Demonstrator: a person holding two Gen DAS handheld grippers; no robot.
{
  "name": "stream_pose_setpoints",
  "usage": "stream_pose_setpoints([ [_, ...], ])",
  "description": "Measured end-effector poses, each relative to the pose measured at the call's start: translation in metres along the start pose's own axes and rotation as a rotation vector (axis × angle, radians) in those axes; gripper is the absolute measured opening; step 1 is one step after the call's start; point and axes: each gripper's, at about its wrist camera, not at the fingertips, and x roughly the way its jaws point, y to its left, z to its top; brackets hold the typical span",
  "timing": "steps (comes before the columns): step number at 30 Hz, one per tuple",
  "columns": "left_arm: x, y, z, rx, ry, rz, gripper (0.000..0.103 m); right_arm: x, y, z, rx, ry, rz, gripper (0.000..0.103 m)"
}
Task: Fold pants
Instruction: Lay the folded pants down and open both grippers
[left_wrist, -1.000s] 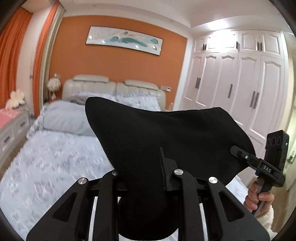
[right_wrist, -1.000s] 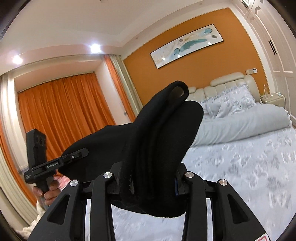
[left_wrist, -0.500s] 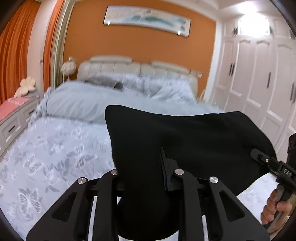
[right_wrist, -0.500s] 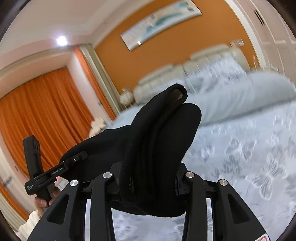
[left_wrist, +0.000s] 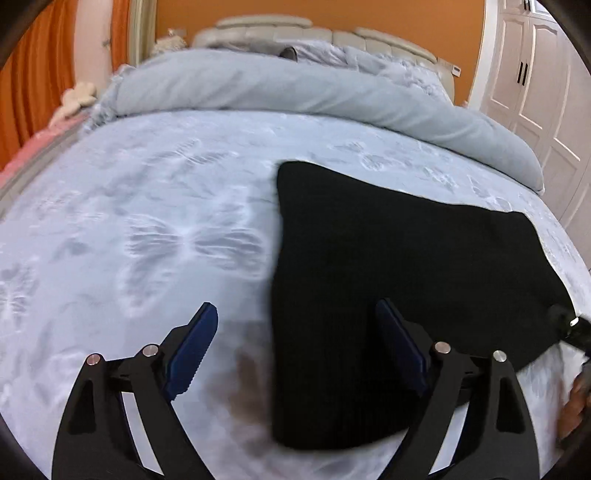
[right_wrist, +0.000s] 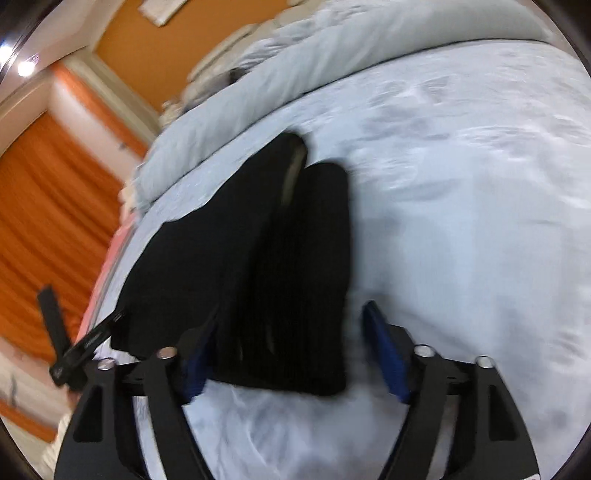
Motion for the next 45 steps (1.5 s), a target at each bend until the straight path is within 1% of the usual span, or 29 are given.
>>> stream_pose_setpoints([
  [2, -0.025, 0.011, 0.004, 0.006, -0.008, 0.028, 0.084, -0.035, 0.008, 0.008, -0.017, -0.111, -0.053, 0.080],
  [3, -0.038, 0.015, 0.011, -0.005, -0.029, 0.049, 0.084, -0.044, 0.017, 0.017, -0.046, -0.137, -0.041, 0.080],
  [4, -0.050, 0.018, 0.019, -0.019, -0.054, 0.041, 0.085, -0.048, 0.033, 0.028, -0.086, -0.142, -0.023, 0.080],
  [5, -0.060, 0.017, 0.029, -0.031, -0.074, 0.008, 0.087, -0.046, 0.043, 0.034, -0.105, -0.136, -0.019, 0.080],
  [6, -0.068, 0.012, 0.040, -0.042, -0.085, -0.015, 0.094, -0.036, 0.054, 0.042, -0.128, -0.115, -0.014, 0.086],
  [7, -0.072, 0.002, 0.051, -0.046, -0.094, -0.020, 0.095, -0.016, 0.066, 0.051, -0.153, -0.076, -0.015, 0.087],
  [9, -0.069, -0.017, 0.063, -0.031, -0.096, -0.006, 0.095, 0.019, 0.069, 0.061, -0.145, -0.014, -0.084, 0.087],
  [11, -0.050, -0.041, 0.067, 0.001, -0.056, 0.027, 0.095, 0.058, 0.061, 0.061, -0.106, 0.062, -0.155, 0.087],
  [12, -0.045, -0.047, 0.067, 0.009, -0.044, 0.032, 0.095, 0.072, 0.057, 0.057, -0.099, 0.101, -0.162, 0.078],
  [13, -0.035, -0.055, 0.064, 0.022, -0.026, 0.046, 0.095, 0.083, 0.056, 0.050, -0.119, 0.123, -0.188, 0.057],
  [14, -0.028, -0.061, 0.060, 0.035, -0.013, 0.058, 0.095, 0.082, 0.061, 0.047, -0.148, 0.098, -0.191, 0.055],
  [15, -0.019, -0.066, 0.054, 0.059, -0.004, 0.070, 0.095, 0.077, 0.065, 0.046, -0.180, 0.080, -0.188, 0.038],
  [16, -0.014, -0.069, 0.049, 0.079, 0.001, 0.080, 0.095, 0.062, 0.069, 0.046, -0.201, 0.047, -0.154, 0.029],
  [18, -0.006, -0.075, 0.039, 0.132, 0.004, 0.102, 0.095, 0.040, 0.068, 0.051, -0.187, 0.000, -0.098, 0.023],
  [19, -0.005, -0.076, 0.037, 0.141, 0.002, 0.105, 0.095, 0.033, 0.063, 0.053, -0.175, -0.025, -0.081, 0.017],
  [20, -0.003, -0.076, 0.034, 0.149, 0.000, 0.103, 0.095, 0.036, 0.050, 0.054, -0.156, -0.027, -0.104, 0.006],
  [21, -0.001, -0.076, 0.032, 0.148, 0.001, 0.101, 0.095, 0.049, 0.040, 0.054, -0.129, 0.013, -0.124, 0.005],
  [22, 0.002, -0.075, 0.032, 0.146, 0.005, 0.099, 0.095, 0.063, 0.033, 0.056, -0.109, 0.049, -0.136, 0.011],
  [23, 0.003, -0.074, 0.031, 0.138, 0.011, 0.103, 0.095, 0.070, 0.023, 0.051, -0.085, 0.053, -0.111, 0.015],
  [24, 0.005, -0.072, 0.032, 0.127, 0.016, 0.106, 0.095, 0.065, 0.023, 0.050, -0.076, 0.025, -0.094, 0.016],
  [26, 0.004, -0.069, 0.032, 0.111, 0.022, 0.095, 0.095, 0.049, 0.030, 0.047, -0.066, 0.005, -0.102, 0.032],
  [27, 0.004, -0.067, 0.031, 0.106, 0.019, 0.098, 0.095, 0.040, 0.035, 0.045, -0.074, -0.015, -0.095, 0.047],
  [29, 0.003, -0.065, 0.031, 0.109, 0.019, 0.106, 0.095, 0.029, 0.042, 0.038, -0.099, -0.025, -0.062, 0.049],
  [32, 0.004, -0.061, 0.030, 0.104, 0.023, 0.110, 0.095, 0.019, 0.050, 0.025, -0.124, 0.015, -0.035, 0.052],
  [34, 0.003, -0.059, 0.028, 0.100, 0.025, 0.108, 0.095, 0.018, 0.050, 0.016, -0.129, 0.032, -0.046, 0.061],
  [39, 0.003, -0.060, 0.024, 0.097, 0.035, 0.101, 0.095, 0.021, 0.042, -0.007, -0.134, 0.066, -0.037, 0.062],
  [40, 0.003, -0.061, 0.022, 0.100, 0.036, 0.103, 0.095, 0.022, 0.043, -0.011, -0.155, 0.060, -0.042, 0.057],
  [42, 0.002, -0.061, 0.019, 0.106, 0.037, 0.101, 0.095, 0.022, 0.043, -0.013, -0.182, 0.047, -0.061, 0.041],
  [45, -0.003, -0.057, 0.012, 0.100, 0.038, 0.091, 0.095, 0.013, 0.037, -0.013, -0.151, 0.042, -0.048, 0.041],
])
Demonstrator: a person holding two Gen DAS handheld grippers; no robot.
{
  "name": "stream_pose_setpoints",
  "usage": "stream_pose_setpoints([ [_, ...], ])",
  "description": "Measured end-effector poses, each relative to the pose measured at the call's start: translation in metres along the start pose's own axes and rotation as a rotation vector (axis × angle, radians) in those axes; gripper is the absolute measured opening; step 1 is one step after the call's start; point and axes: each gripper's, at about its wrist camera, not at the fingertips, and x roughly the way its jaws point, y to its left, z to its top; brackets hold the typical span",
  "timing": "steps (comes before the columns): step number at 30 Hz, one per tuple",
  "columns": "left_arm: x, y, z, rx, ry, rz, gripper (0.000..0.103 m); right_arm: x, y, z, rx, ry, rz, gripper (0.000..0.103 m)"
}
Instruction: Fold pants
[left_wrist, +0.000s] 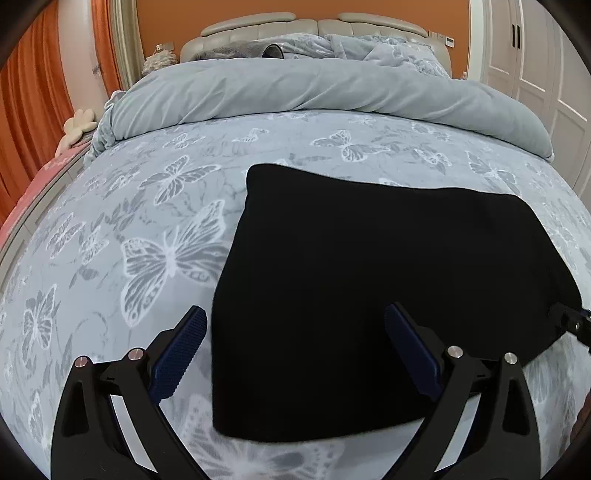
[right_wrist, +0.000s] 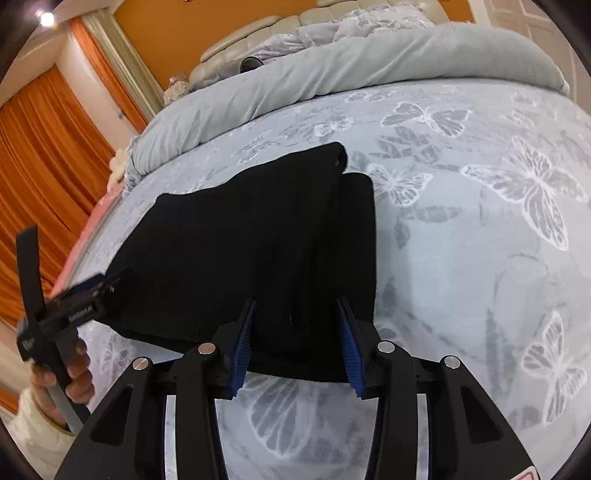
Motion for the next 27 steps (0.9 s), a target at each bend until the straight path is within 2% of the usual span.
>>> stream_pose_setpoints([
  [1, -0.003, 0.002, -0.002, -0.003, 0.002, -0.002, 0.095, -0.006, 0.001, 0.000, 0.004, -0.009, -0.019, 0.045],
  [3, -0.013, 0.005, -0.011, -0.005, 0.009, -0.005, 0.095, -0.035, 0.013, -0.006, -0.016, -0.081, -0.100, 0.053],
  [5, -0.033, 0.008, -0.024, 0.007, 0.007, 0.006, 0.095, -0.062, 0.032, -0.014, -0.070, -0.120, -0.161, 0.056],
  [7, -0.056, 0.008, -0.035, 0.027, -0.009, 0.014, 0.095, -0.083, 0.052, -0.022, -0.108, -0.120, -0.221, 0.073],
  [10, -0.099, 0.008, -0.054, 0.029, -0.041, 0.041, 0.095, -0.124, 0.077, -0.043, -0.103, -0.147, -0.248, 0.086],
  [15, -0.170, 0.010, -0.085, -0.010, -0.046, -0.030, 0.098, -0.173, 0.101, -0.083, -0.053, -0.168, -0.221, 0.086],
  [19, -0.210, 0.008, -0.123, -0.012, -0.056, -0.039, 0.098, -0.193, 0.107, -0.125, -0.036, -0.218, -0.284, 0.086],
  [21, -0.218, 0.009, -0.145, -0.032, -0.053, -0.045, 0.098, -0.195, 0.106, -0.143, -0.011, -0.238, -0.289, 0.086],
  [23, -0.218, 0.010, -0.159, -0.047, -0.027, -0.050, 0.098, -0.192, 0.105, -0.155, 0.002, -0.220, -0.274, 0.086],
  [25, -0.214, 0.009, -0.170, -0.043, -0.005, -0.055, 0.098, -0.187, 0.108, -0.160, -0.035, -0.187, -0.263, 0.086],
  [27, -0.214, 0.008, -0.175, -0.021, -0.037, -0.014, 0.098, -0.185, 0.115, -0.167, -0.106, -0.188, -0.278, 0.086],
])
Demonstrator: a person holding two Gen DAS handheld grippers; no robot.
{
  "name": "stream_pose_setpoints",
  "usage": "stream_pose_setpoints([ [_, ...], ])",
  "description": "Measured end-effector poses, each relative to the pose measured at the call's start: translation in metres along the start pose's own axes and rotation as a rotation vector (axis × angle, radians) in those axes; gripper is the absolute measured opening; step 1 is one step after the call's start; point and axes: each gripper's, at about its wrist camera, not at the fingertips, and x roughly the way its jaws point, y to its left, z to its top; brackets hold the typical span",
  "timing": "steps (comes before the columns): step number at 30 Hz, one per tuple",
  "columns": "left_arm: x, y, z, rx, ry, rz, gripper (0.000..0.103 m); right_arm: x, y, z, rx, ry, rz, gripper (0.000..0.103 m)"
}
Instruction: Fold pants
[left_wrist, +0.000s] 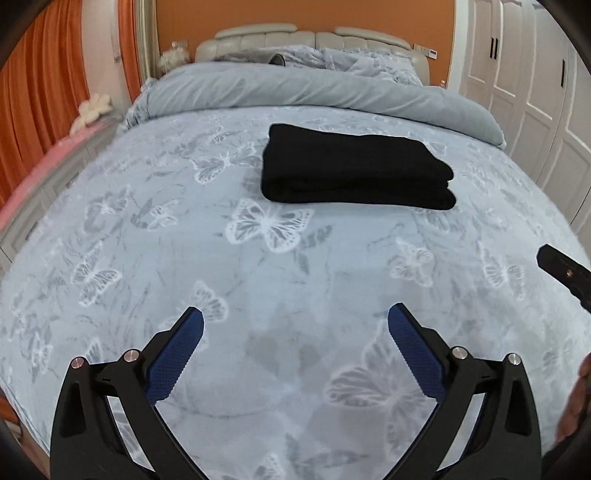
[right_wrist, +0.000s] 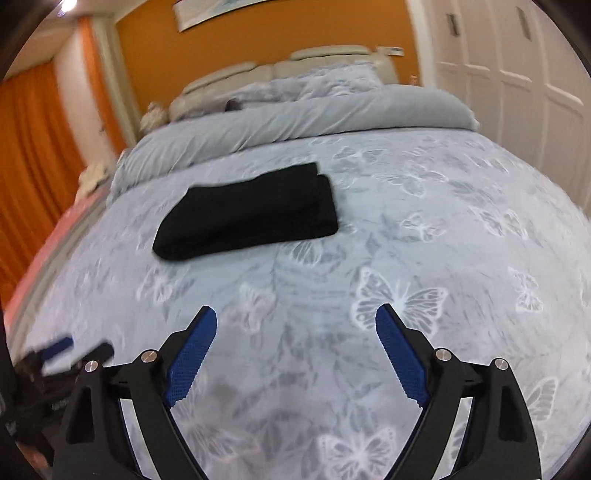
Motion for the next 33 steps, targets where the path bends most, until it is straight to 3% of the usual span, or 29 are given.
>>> stream_pose_setpoints([
  [2, 0.000, 0.002, -0.004, 0.006, -0.019, 0.030, 0.098, -0.001, 0.005, -0.005, -0.057, -0.024, -0.037, 0.086],
  [5, 0.007, 0.008, -0.004, -0.021, 0.001, 0.016, 0.098, 0.003, 0.007, -0.010, -0.091, -0.010, -0.050, 0.086],
  [30, 0.006, -0.003, 0.002, -0.009, -0.001, 0.005, 0.098, 0.010, 0.017, -0.015, -0.082, 0.031, -0.028, 0.086],
  [33, 0.006, -0.001, 0.003, -0.021, -0.001, 0.031, 0.098, 0.009, 0.016, -0.015, -0.070, 0.034, -0.026, 0.086],
])
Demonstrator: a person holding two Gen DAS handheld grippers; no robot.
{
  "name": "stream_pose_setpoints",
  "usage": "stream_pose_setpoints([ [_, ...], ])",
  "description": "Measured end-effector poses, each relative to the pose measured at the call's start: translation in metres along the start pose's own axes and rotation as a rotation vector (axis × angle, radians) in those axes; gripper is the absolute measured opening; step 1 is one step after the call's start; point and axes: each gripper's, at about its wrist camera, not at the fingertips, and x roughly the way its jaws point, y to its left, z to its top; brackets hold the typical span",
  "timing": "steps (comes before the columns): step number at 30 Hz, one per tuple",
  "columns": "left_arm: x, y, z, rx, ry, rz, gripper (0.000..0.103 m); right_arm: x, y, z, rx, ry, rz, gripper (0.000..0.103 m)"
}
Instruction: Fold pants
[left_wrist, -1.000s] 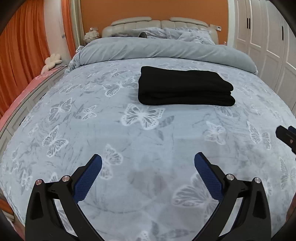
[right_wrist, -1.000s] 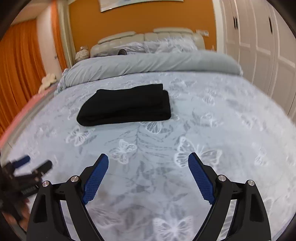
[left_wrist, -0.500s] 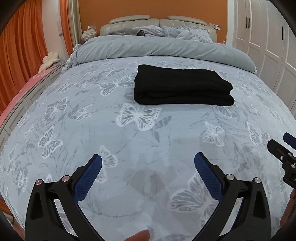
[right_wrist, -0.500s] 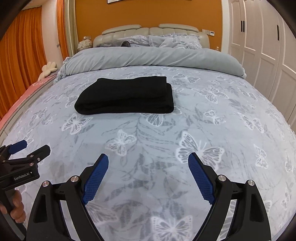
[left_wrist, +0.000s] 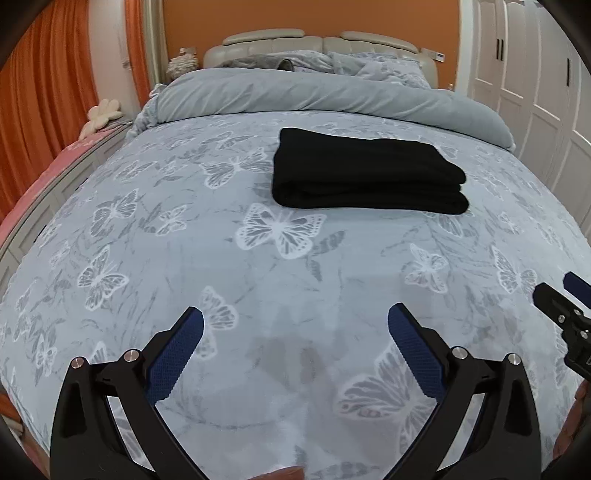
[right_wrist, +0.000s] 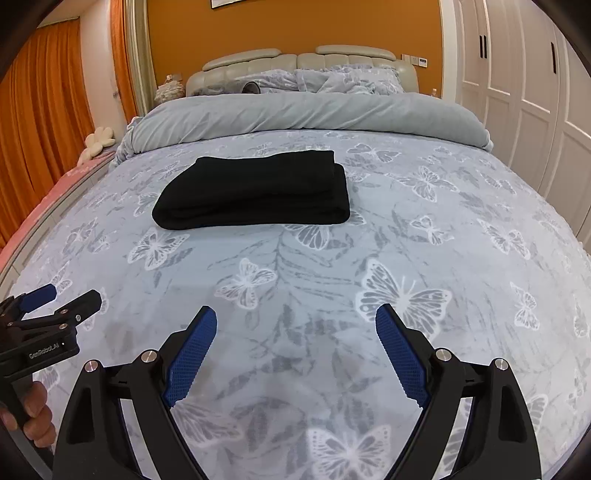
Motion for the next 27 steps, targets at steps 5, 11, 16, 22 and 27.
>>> stream_pose_setpoints([
  [5, 0.0007, 0.0018, -0.0002, -0.004, 0.008, 0.005, 0.098, -0.0007, -0.0007, 0.0008, 0.019, 0.005, 0.011, 0.086],
  [11, -0.0002, 0.0020, 0.0002, -0.005, 0.006, 0.004, 0.098, -0.0007, -0.0016, 0.0014, 0.014, 0.005, 0.010, 0.086],
  [16, -0.0016, 0.0013, 0.0009, 0.000, 0.000, 0.004, 0.098, -0.0013, -0.0012, 0.0017, 0.018, 0.003, 0.010, 0.086],
  [22, -0.0034, 0.0004, 0.0054, -0.005, -0.009, -0.005, 0.098, -0.0037, 0.0028, 0.0032, 0.019, -0.005, 0.017, 0.086],
  [27, -0.0056, -0.0020, 0.0094, -0.007, -0.018, -0.017, 0.098, -0.0057, 0.0075, 0.0044, 0.012, -0.011, 0.018, 0.086],
])
